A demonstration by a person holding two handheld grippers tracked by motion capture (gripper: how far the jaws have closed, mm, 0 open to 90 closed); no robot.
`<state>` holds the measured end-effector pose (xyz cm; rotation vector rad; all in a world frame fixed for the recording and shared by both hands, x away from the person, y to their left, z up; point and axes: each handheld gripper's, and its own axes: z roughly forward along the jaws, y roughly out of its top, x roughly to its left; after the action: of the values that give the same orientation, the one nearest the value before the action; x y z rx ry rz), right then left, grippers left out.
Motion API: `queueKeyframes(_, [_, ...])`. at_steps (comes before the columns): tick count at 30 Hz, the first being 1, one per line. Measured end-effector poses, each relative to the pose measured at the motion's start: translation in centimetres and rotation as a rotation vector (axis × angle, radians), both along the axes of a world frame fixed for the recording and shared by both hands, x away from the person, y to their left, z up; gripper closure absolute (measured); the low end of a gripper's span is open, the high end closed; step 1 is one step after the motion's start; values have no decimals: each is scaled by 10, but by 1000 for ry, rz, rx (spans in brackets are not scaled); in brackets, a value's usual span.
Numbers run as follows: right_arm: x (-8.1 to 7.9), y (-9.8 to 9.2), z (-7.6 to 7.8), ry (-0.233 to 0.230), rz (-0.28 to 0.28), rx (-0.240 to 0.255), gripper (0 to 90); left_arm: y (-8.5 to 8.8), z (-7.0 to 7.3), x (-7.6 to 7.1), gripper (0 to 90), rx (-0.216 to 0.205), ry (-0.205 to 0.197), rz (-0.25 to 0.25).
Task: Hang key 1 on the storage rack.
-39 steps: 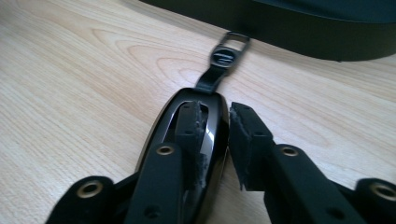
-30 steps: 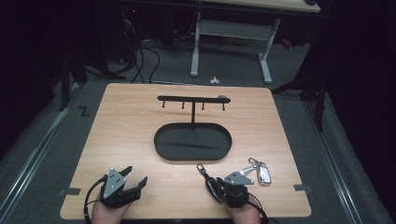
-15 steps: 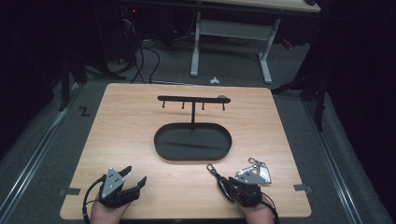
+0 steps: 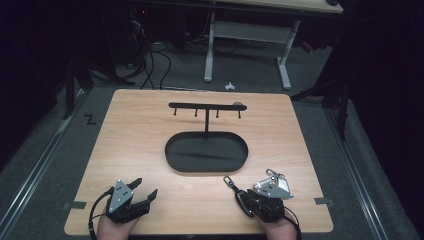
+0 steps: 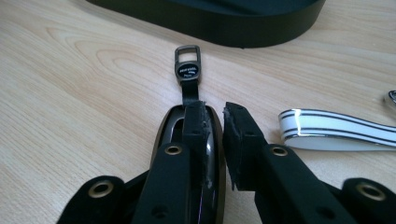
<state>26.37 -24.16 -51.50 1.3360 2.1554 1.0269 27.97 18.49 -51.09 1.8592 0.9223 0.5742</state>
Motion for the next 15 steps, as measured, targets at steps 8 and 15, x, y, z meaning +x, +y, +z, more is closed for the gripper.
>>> queueKeyframes(8, [1,-2,3,-11,15,20,673,-1,0,1,331,-6,-2,2])
queueKeyframes(15, [9,5,8,24,35,-22,598,-2,0,2,330,-8,-16,-3])
